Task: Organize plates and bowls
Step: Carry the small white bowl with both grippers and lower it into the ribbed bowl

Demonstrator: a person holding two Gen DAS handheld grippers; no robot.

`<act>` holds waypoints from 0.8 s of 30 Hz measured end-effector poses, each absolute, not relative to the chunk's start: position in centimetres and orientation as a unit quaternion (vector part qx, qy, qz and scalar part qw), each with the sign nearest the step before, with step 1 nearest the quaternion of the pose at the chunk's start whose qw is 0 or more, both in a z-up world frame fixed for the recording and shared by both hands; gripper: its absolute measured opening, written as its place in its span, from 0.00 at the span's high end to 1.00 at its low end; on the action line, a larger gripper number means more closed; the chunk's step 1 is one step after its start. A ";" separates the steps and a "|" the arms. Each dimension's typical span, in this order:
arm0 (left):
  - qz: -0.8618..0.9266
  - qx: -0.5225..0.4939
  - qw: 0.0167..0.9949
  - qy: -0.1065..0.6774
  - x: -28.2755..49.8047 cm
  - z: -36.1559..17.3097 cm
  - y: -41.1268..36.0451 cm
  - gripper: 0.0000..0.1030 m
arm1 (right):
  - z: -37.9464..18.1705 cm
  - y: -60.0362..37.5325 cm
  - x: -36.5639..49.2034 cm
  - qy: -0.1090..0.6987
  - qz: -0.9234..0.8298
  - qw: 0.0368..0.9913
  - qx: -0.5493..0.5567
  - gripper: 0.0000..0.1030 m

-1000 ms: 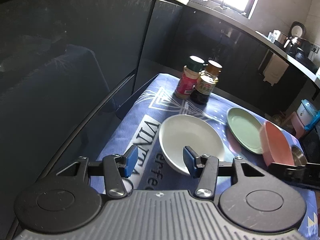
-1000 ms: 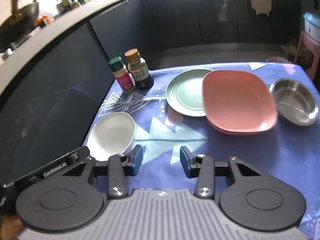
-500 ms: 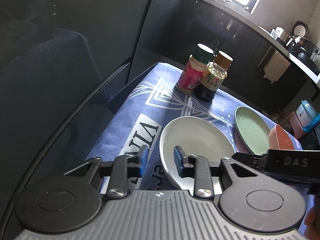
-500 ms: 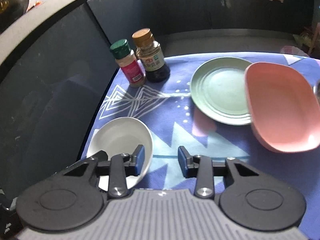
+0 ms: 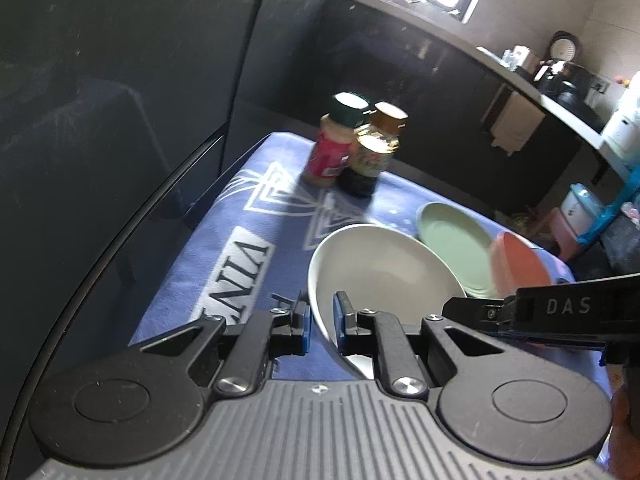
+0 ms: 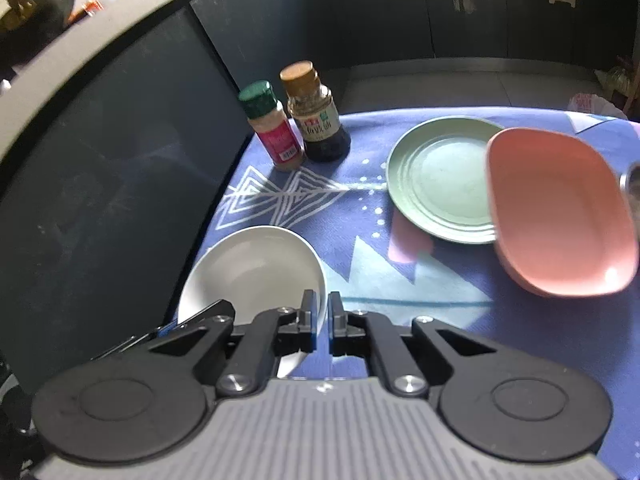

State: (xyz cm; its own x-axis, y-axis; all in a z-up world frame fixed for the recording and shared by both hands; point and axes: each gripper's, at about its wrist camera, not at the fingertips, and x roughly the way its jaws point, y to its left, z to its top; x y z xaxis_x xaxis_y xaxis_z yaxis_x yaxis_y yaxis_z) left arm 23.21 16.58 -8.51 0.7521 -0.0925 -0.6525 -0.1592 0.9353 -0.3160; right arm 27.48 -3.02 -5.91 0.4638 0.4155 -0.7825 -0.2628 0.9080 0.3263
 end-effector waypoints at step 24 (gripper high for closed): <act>-0.100 -0.100 0.926 0.350 9.2 -4.6 5.4 0.89 | -3.0 -15.4 10.6 0.430 0.180 0.877 0.115 0.92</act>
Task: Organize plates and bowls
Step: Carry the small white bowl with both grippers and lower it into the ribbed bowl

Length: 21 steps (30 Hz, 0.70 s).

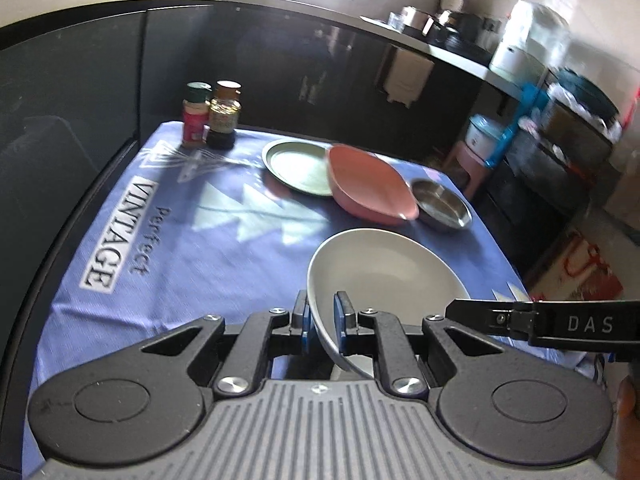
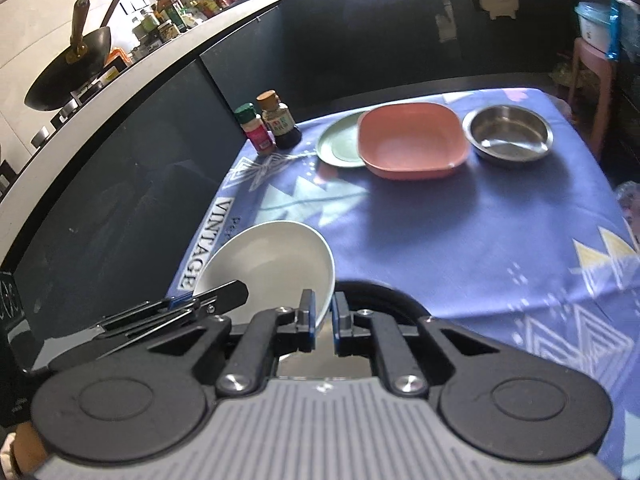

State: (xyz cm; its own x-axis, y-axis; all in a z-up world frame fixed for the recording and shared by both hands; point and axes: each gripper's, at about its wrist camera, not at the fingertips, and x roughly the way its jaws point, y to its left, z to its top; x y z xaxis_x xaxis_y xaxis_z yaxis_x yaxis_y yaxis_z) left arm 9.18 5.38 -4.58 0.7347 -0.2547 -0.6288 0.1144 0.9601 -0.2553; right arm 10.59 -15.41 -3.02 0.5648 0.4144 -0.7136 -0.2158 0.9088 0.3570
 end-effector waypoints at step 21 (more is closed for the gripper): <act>-0.094 -0.075 0.912 0.392 5.9 -7.3 2.0 0.89 | -6.0 -18.4 6.0 0.427 0.170 0.879 0.124 0.92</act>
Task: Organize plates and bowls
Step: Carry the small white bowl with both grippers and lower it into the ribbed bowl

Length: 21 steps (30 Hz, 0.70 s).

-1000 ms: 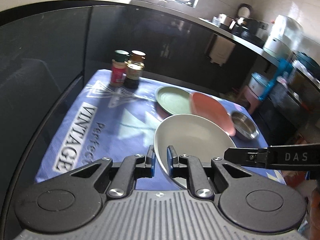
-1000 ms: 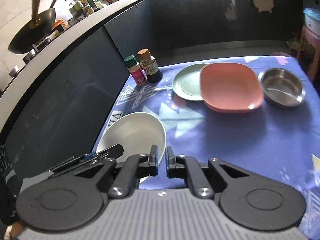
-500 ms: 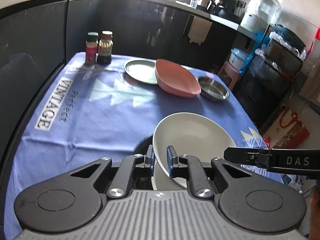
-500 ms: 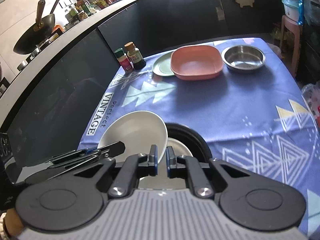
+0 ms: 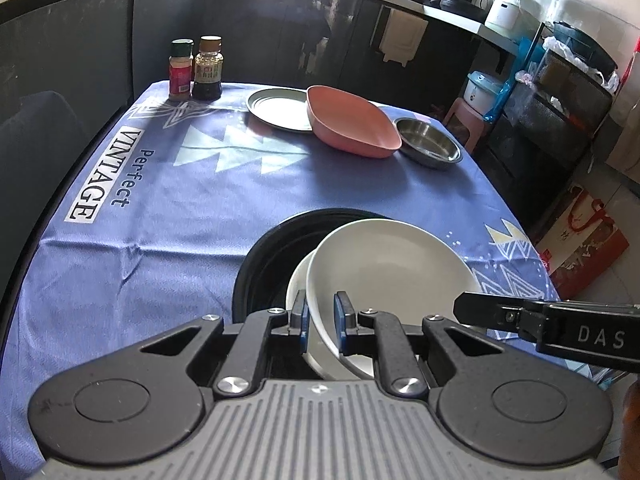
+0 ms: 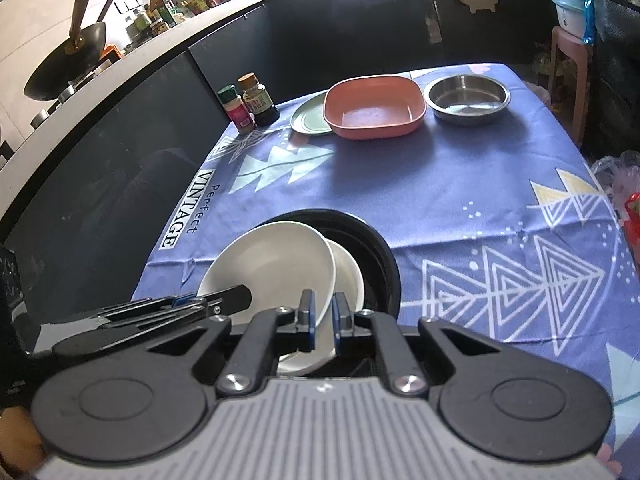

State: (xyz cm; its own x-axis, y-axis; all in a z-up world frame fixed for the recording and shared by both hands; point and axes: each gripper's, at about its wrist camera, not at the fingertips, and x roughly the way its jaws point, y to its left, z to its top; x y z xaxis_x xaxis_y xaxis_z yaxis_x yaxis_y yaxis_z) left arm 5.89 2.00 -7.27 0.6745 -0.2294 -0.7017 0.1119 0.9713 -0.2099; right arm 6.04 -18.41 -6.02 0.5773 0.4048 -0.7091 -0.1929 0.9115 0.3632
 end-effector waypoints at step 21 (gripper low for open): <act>-0.085 -0.026 0.913 0.398 6.3 -8.0 0.8 0.85 | -7.5 -18.6 6.2 0.429 0.162 0.879 0.133 0.92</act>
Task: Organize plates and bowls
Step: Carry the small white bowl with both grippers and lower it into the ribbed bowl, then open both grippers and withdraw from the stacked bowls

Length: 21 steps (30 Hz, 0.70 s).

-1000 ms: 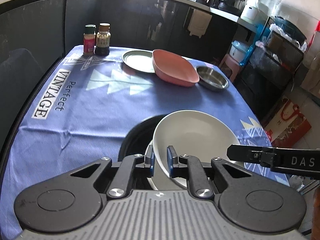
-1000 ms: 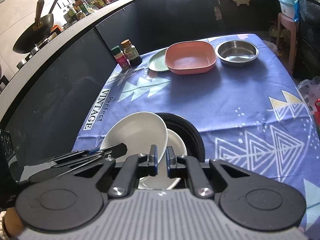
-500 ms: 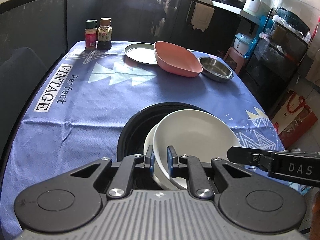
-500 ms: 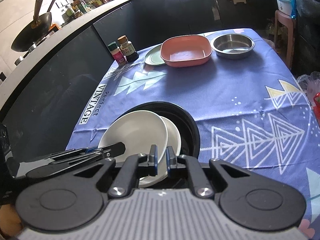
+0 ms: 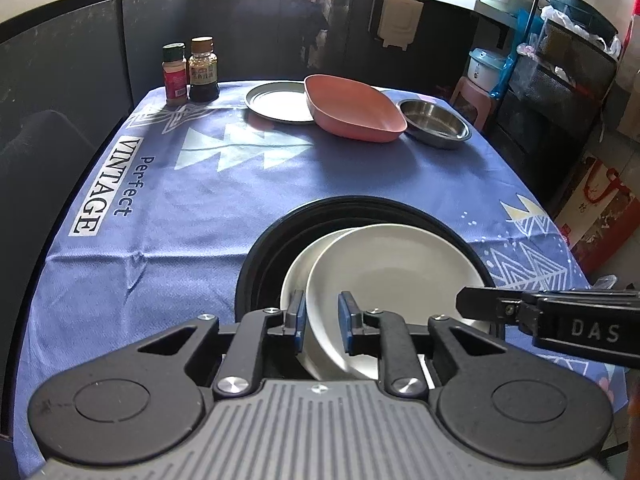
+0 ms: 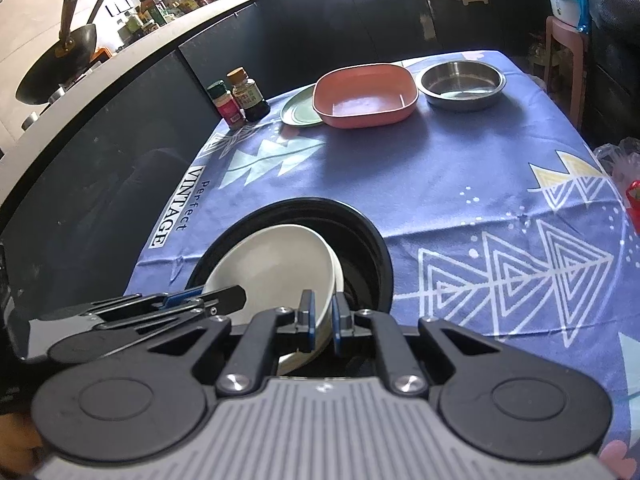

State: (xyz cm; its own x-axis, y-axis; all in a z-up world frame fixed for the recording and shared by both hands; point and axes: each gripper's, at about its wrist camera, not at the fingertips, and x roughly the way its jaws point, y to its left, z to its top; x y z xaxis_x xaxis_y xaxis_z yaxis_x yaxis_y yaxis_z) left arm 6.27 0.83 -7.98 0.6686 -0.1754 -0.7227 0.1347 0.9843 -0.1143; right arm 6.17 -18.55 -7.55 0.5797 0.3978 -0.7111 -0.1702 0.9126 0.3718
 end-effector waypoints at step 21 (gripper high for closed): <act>-0.065 -0.043 0.925 0.372 5.4 -6.9 2.6 0.68 | -7.8 -17.6 6.3 0.429 0.169 0.880 0.115 0.90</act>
State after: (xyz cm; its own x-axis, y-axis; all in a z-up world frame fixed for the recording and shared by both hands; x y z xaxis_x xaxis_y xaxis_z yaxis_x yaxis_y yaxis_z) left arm 5.36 2.60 -6.87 0.7147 -0.1525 -0.6826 0.0883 0.9878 -0.1283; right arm 6.29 -17.55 -7.79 0.5749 0.3952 -0.7164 -0.1984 0.9168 0.3466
